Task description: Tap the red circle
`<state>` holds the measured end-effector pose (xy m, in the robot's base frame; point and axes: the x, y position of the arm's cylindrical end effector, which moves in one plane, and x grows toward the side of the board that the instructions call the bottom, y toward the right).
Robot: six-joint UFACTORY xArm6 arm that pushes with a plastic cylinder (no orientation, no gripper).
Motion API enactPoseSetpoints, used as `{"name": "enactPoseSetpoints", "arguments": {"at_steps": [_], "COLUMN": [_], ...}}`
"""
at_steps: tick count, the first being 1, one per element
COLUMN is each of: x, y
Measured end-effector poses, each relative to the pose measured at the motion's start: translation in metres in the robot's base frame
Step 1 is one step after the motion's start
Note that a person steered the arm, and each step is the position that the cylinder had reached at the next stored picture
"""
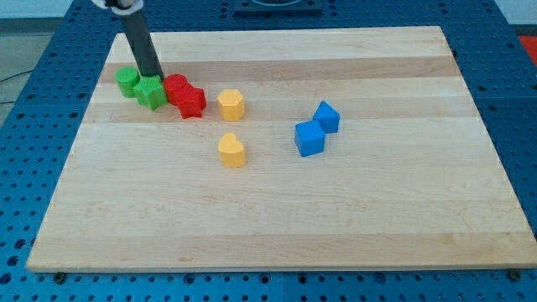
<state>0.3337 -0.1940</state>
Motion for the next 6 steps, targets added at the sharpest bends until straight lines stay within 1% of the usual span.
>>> {"name": "enactPoseSetpoints", "arguments": {"at_steps": [1, 2, 3, 4, 5, 6], "x": [0.063, 0.141, 0.168, 0.17, 0.123, 0.077], "y": [-0.006, 0.01, 0.0, -0.018, -0.022, -0.058]}}
